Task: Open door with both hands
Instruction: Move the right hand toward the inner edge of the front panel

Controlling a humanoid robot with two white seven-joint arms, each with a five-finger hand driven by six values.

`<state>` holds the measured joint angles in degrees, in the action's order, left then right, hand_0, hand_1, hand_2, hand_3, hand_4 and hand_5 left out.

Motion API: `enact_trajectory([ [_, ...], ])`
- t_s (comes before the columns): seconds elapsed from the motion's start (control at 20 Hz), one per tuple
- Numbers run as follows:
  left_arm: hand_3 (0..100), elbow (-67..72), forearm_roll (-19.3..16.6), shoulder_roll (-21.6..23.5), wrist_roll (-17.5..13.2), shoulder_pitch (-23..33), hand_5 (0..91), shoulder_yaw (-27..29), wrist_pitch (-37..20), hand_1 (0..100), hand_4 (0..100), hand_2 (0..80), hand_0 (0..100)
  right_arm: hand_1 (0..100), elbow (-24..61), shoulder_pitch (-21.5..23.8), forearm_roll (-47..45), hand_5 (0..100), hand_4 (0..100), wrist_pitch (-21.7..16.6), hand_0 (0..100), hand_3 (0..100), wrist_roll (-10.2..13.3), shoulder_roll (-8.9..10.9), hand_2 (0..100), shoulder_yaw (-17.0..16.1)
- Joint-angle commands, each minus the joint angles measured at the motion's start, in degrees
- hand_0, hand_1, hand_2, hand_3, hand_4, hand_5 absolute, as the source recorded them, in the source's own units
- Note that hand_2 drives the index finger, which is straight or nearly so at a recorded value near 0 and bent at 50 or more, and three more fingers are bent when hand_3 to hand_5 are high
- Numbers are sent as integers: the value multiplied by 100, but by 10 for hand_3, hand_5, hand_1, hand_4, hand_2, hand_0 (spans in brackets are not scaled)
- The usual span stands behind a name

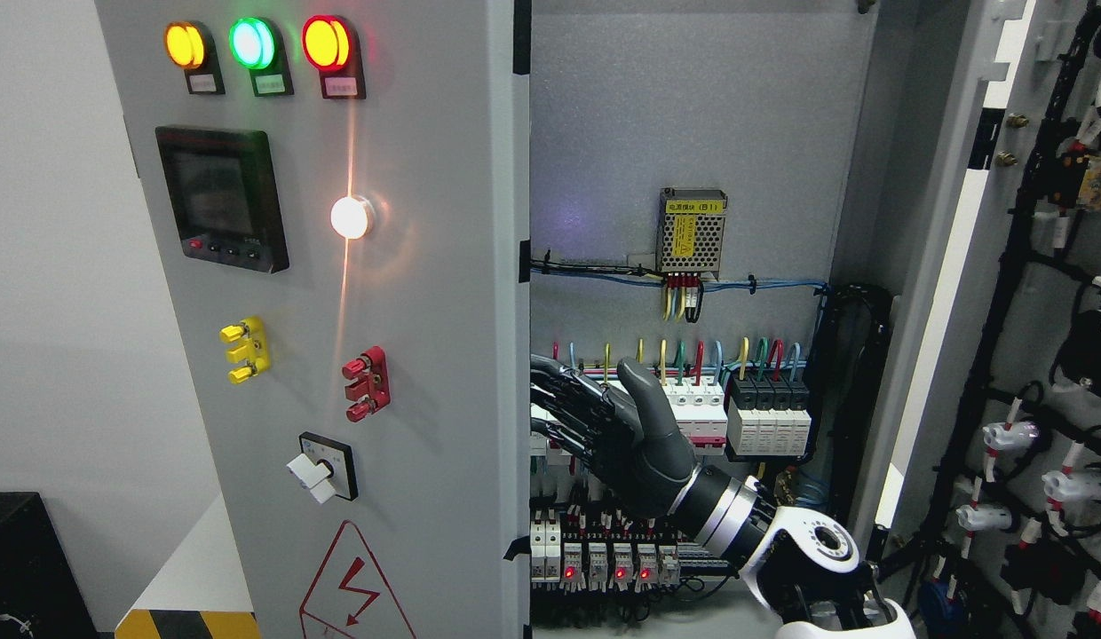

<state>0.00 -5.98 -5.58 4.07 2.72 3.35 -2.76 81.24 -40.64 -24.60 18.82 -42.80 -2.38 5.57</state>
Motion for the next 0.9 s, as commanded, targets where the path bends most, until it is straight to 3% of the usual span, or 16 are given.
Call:
enact_trajectory([
  [0.0, 0, 132, 0, -4, 6, 0, 0, -1, -31, 0, 0, 0, 0, 0, 296, 161, -388, 0, 0, -2, 0, 0, 0, 281, 0, 251],
  [0.1, 0, 132, 0, 5, 6, 0, 0, -1, -40, 0, 0, 0, 0, 0, 419, 258, -388, 0, 0, -10, 0, 0, 0, 387, 0, 392],
  [0.85, 0, 132, 0, -4, 6, 0, 0, -1, -40, 0, 0, 0, 0, 0, 806, 443, -405, 0, 0, -54, 0, 0, -272, 581, 0, 867],
])
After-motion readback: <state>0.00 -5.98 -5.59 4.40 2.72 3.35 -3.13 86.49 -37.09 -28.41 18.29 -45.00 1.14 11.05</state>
